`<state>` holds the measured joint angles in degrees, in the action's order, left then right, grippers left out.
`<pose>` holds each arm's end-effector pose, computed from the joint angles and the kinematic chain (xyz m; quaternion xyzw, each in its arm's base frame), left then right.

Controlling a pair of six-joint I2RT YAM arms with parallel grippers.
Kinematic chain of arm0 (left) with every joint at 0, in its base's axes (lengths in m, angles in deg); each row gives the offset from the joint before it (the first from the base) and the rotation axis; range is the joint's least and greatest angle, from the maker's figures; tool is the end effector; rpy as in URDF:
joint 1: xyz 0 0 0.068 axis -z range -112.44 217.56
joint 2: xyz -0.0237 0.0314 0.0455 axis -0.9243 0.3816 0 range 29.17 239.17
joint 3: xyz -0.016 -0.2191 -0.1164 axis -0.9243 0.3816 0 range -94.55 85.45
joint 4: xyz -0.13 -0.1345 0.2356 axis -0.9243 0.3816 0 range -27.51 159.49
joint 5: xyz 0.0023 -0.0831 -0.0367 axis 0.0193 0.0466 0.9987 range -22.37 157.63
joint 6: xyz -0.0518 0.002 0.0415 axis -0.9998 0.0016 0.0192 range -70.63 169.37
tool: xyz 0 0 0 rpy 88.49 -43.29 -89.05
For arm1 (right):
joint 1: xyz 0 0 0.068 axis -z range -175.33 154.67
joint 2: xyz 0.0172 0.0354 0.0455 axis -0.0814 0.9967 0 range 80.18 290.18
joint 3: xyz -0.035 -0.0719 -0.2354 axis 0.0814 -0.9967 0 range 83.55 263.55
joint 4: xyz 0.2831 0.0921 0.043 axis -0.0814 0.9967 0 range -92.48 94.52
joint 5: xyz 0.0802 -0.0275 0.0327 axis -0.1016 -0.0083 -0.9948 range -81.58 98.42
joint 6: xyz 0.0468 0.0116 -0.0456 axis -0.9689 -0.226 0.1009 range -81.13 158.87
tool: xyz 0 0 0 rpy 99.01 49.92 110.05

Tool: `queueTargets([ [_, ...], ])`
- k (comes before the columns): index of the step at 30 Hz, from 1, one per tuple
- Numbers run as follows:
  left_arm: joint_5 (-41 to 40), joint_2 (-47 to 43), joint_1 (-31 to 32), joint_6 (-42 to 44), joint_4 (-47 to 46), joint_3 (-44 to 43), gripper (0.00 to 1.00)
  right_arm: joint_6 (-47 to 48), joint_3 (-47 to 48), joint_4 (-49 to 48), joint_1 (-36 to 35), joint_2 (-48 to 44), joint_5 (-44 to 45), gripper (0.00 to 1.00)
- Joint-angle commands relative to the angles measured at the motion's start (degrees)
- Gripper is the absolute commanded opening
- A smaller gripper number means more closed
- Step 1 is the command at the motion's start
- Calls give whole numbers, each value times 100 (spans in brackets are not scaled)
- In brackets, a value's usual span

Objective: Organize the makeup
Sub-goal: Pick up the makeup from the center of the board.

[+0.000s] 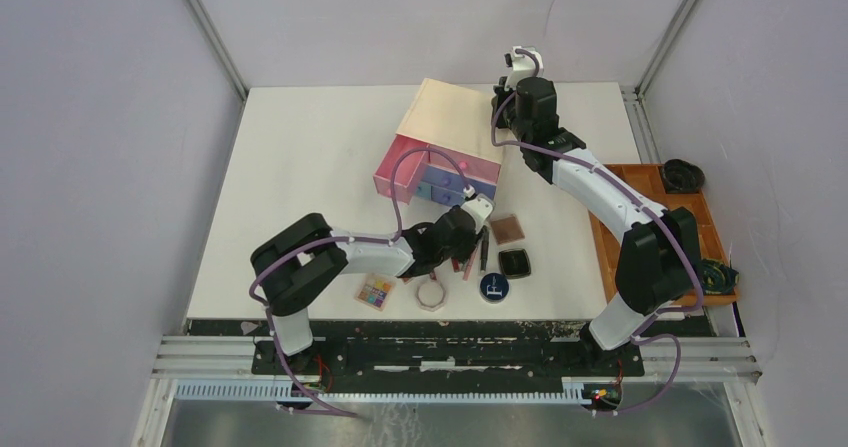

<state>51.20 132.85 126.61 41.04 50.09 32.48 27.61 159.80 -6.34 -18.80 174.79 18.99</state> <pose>0.2196 -0.3371 0.0846 0.3251 0.8316 -0.1323 0.4303 0.4183 0.1710 0.2867 -0.0277 0.7889 0.1124 0.6036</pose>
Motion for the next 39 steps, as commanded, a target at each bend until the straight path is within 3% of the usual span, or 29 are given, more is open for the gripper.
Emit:
queueTargets([
  [1,0,41,-31,-75,-165,-75,50,28,-418,1698,60,409,37,1],
  [39,103,449,35,-247,363,-391,47,-7,-544,1617,74,352,85,1],
])
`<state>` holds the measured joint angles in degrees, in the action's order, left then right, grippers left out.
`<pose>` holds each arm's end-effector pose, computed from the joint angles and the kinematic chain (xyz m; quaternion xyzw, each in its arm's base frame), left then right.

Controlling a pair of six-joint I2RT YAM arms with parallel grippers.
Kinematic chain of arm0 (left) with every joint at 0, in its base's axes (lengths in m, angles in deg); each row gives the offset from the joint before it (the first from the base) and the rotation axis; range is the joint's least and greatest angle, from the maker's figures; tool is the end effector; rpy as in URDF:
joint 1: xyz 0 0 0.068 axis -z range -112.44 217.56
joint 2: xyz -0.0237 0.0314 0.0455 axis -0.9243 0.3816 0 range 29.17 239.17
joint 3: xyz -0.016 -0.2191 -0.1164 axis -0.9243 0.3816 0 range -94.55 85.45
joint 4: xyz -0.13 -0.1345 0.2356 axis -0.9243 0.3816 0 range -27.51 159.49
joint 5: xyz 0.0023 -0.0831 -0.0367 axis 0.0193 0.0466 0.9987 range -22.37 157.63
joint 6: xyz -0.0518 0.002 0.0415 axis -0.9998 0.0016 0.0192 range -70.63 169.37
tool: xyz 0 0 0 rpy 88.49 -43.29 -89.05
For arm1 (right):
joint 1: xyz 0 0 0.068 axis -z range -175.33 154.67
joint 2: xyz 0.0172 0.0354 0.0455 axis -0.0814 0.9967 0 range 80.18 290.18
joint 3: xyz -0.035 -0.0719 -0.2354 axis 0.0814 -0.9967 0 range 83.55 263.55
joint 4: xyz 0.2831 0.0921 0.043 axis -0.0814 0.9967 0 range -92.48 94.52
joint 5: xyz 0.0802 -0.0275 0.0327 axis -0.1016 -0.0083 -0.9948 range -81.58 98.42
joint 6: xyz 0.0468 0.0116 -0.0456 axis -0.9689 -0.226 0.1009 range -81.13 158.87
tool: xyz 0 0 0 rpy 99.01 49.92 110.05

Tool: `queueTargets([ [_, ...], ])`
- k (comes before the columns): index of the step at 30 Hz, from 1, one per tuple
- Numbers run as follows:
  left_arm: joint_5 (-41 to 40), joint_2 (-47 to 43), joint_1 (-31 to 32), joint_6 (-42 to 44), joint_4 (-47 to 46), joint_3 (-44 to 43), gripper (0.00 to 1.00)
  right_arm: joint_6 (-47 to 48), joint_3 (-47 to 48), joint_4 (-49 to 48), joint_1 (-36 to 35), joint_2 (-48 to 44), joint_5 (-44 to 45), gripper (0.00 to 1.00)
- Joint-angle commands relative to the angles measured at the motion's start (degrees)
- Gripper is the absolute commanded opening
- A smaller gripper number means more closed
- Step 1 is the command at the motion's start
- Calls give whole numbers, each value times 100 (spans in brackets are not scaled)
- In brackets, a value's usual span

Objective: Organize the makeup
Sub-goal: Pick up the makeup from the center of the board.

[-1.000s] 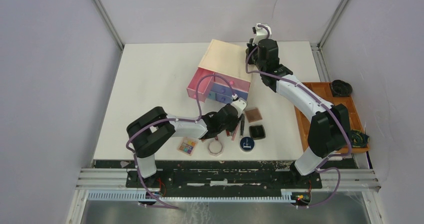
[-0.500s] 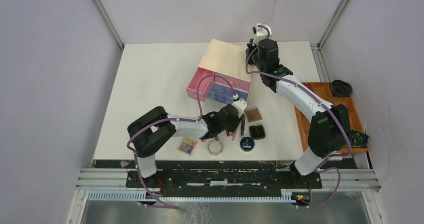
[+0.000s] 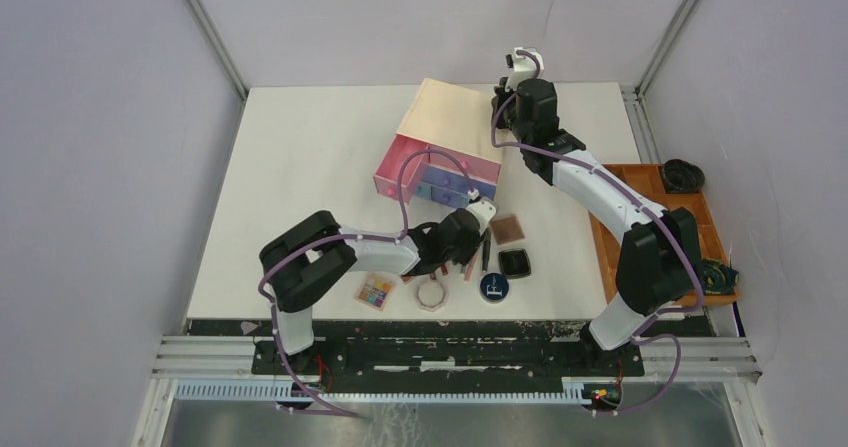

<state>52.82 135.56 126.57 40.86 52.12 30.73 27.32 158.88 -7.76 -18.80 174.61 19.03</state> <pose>0.2207 -0.3410 0.0726 0.3372 0.8398 -0.1296 0.4051 0.4175 0.1706 0.2845 -0.0246 0.7854 0.1154 0.6077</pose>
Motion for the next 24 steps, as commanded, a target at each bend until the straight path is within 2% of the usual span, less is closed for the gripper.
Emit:
queueTargets([
  [1,-60,199,38,-222,178,-239,46,21,-449,1758,76,366,81,1],
  [3,-41,244,37,-221,220,-275,45,21,-463,1758,73,362,81,0],
  [5,-15,287,38,-229,233,-268,39,21,-467,1758,84,349,81,0],
  [11,-22,293,32,-243,275,-261,4,17,-487,1760,87,340,86,1],
  [17,-158,23,33,-73,422,-297,3,4,-485,1741,96,356,55,1],
  [24,-214,-671,61,113,1123,-567,3,4,-493,1741,104,359,58,0],
])
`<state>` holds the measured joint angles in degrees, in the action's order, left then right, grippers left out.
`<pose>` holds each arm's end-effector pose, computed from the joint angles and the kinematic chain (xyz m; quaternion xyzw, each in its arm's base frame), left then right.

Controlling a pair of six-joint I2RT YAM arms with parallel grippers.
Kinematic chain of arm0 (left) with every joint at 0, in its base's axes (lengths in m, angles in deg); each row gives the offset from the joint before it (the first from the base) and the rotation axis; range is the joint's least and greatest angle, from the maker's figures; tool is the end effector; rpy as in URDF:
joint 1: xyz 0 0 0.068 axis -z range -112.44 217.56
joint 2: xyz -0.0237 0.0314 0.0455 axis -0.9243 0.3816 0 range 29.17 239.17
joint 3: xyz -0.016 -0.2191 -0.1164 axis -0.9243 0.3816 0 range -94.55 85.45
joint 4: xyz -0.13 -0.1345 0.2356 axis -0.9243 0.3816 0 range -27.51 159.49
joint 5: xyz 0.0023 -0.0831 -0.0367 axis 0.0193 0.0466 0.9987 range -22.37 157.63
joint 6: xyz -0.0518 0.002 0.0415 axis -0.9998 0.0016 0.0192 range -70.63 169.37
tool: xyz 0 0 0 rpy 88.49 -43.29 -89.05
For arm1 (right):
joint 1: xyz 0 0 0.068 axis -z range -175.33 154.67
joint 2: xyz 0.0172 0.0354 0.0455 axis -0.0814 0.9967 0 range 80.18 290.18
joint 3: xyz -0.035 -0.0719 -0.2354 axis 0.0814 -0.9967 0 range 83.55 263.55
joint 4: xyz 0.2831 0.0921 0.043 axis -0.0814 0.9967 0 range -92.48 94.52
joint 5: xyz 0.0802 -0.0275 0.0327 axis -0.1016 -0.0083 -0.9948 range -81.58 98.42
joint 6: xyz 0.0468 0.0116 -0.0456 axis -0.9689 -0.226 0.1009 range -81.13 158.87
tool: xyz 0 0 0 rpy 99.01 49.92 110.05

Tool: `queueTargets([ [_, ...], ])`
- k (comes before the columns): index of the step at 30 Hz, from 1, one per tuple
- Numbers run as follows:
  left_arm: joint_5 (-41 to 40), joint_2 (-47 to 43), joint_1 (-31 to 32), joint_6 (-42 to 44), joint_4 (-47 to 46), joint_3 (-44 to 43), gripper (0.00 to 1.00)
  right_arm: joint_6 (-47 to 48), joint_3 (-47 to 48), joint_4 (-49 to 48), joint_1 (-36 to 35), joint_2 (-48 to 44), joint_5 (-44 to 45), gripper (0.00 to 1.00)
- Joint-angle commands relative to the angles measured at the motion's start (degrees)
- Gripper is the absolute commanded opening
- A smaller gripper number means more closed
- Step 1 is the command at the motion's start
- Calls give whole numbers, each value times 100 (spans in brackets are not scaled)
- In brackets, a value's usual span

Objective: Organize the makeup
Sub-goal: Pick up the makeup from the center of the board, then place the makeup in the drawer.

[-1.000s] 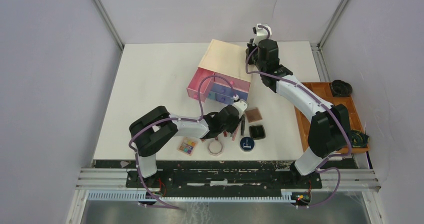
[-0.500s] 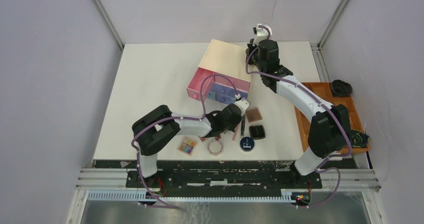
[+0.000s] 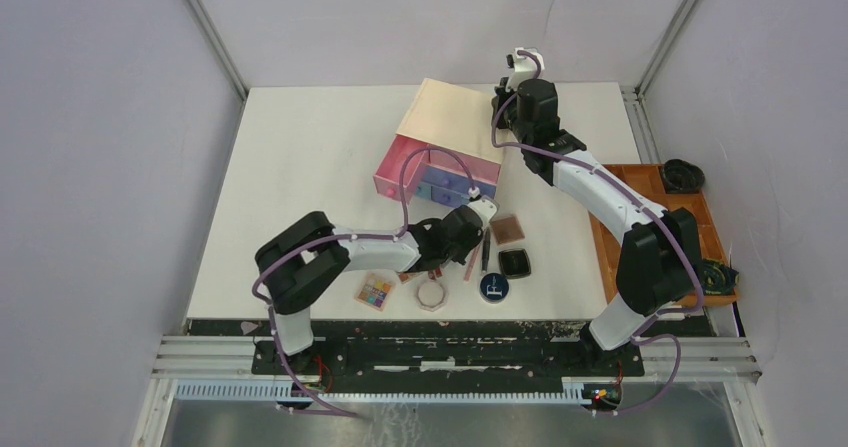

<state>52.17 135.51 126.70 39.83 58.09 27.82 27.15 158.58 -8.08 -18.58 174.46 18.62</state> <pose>0.2228 -0.3452 0.0798 0.3356 0.8509 -0.1147 0.3876 0.4175 0.1692 0.2841 -0.0240 0.7846 0.1183 0.6082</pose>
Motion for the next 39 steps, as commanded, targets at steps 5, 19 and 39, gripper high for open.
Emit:
queueTargets([
  [5,-141,-1265,53,382,954,-370,3,4,-478,1760,75,372,92,1],
  [19,19,-2608,-157,880,2173,-1831,3,-31,-471,1748,81,414,8,1],
  [39,-815,-3909,-1131,1735,682,-837,3,-13,-404,1756,80,490,-35,0],
])
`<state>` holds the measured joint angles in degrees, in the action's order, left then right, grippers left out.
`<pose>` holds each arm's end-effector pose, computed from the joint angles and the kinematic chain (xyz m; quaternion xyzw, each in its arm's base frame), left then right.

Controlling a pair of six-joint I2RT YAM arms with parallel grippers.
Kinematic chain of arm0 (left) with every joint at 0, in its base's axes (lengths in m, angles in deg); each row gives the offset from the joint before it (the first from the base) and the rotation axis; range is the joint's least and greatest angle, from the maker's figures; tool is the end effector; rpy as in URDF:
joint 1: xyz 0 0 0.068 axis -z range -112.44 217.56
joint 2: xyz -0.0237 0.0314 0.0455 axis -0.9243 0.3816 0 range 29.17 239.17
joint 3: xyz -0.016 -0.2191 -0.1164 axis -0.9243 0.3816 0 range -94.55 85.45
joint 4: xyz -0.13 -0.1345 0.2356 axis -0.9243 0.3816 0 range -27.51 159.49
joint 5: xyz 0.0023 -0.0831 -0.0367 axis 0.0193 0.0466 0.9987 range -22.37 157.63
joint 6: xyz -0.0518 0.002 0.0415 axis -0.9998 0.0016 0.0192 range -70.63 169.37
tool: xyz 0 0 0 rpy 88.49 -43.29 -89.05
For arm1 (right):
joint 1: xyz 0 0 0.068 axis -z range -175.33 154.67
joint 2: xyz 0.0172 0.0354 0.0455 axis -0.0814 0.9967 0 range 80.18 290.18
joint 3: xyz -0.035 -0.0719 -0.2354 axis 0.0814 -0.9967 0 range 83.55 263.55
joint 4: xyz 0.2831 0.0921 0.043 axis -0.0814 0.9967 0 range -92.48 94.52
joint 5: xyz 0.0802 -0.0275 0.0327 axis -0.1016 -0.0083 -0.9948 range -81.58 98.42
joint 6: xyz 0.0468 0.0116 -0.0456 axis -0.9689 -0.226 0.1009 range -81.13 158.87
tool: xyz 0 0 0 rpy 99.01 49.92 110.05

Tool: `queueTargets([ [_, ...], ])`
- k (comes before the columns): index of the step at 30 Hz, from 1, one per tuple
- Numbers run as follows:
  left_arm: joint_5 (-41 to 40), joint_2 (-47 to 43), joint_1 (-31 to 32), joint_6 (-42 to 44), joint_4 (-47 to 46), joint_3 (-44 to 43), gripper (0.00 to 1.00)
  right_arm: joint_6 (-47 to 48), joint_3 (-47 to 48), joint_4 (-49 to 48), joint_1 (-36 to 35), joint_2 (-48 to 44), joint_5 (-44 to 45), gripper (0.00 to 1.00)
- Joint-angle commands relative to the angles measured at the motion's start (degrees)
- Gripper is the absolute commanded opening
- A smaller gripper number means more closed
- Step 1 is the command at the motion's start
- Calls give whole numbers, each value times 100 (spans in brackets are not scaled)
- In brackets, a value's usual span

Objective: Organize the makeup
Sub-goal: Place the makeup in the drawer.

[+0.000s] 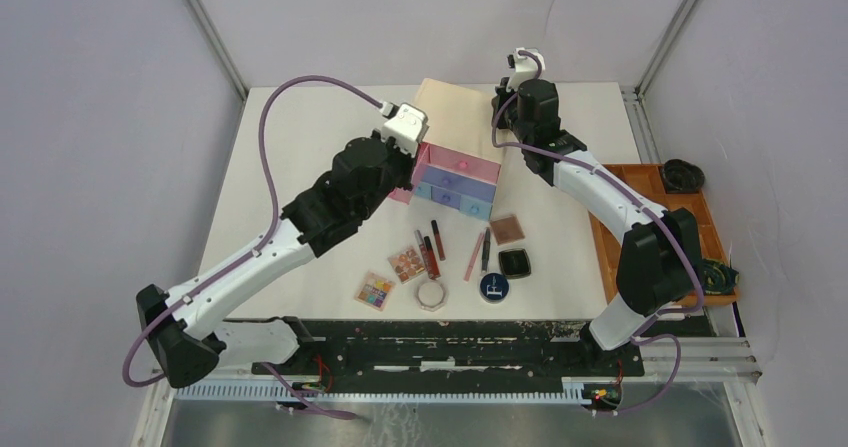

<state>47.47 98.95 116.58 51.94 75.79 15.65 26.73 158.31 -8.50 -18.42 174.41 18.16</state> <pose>0.2394 -0.2478 0.3694 0.2381 0.7424 -0.1148 0.6156 0.4176 0.1683 0.2834 -0.0223 0.7837 0.1233 0.6084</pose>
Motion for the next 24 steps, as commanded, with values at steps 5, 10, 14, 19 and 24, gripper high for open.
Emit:
queueTargets([
  [5,-592,-252,-246,653,-1869,893,3,33,-376,1806,64,524,9,1],
  [10,-756,-203,-314,852,-2705,1334,3,41,-366,1807,61,534,-6,0],
  [14,-787,-168,-346,929,-3032,1492,3,37,-382,1807,60,539,-12,0],
  [19,-777,8,-384,821,-2324,1008,3,36,-379,1806,64,567,-12,0],
  [24,-713,-1,-394,659,-1383,611,3,24,-392,1784,63,566,-15,0],
])
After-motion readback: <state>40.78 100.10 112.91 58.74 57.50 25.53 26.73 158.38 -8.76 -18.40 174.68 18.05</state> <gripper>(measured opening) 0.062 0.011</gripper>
